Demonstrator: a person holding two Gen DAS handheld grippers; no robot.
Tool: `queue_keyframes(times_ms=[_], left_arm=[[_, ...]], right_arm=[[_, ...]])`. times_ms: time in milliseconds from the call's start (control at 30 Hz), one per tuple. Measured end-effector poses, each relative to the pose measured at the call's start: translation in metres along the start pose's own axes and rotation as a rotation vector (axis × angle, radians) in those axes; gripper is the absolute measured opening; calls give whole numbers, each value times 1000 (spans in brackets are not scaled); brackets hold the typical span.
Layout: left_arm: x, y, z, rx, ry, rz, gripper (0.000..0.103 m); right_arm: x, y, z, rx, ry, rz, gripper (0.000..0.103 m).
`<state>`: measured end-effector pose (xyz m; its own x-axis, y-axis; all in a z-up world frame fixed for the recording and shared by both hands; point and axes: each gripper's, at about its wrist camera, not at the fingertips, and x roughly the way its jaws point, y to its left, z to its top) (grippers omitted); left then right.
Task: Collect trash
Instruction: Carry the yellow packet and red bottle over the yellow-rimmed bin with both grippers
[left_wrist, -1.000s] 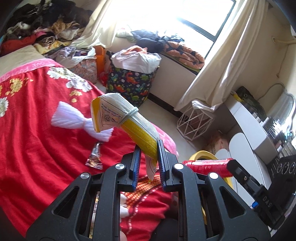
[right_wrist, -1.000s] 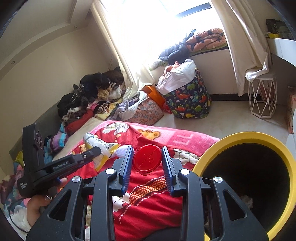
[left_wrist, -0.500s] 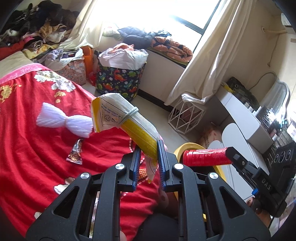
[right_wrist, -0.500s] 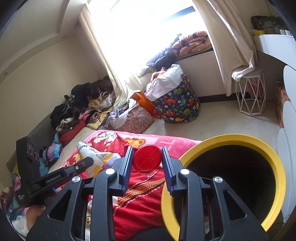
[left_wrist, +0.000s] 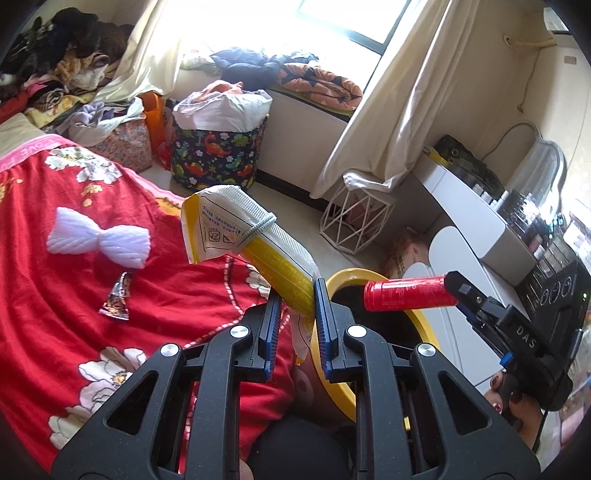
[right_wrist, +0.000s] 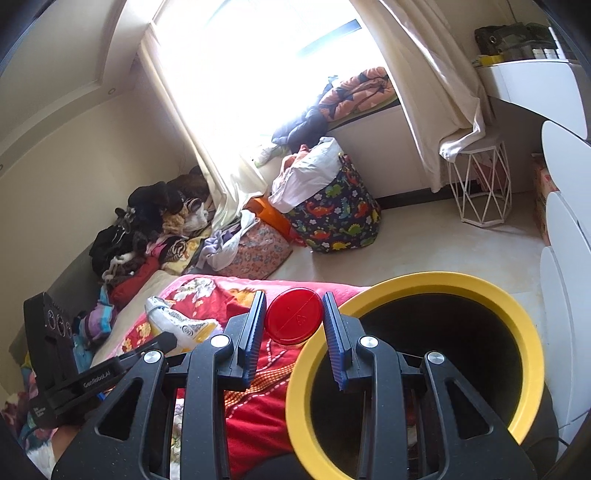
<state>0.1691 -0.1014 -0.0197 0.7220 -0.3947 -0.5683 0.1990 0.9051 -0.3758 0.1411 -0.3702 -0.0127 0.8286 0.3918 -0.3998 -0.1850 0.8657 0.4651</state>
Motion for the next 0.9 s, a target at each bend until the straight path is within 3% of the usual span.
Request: queue_keyframes(times_ms=[900], left_arm=[[24, -53, -24, 127, 83, -77, 12]], right_arm=[[-22, -50, 2, 93, -40, -117, 30]])
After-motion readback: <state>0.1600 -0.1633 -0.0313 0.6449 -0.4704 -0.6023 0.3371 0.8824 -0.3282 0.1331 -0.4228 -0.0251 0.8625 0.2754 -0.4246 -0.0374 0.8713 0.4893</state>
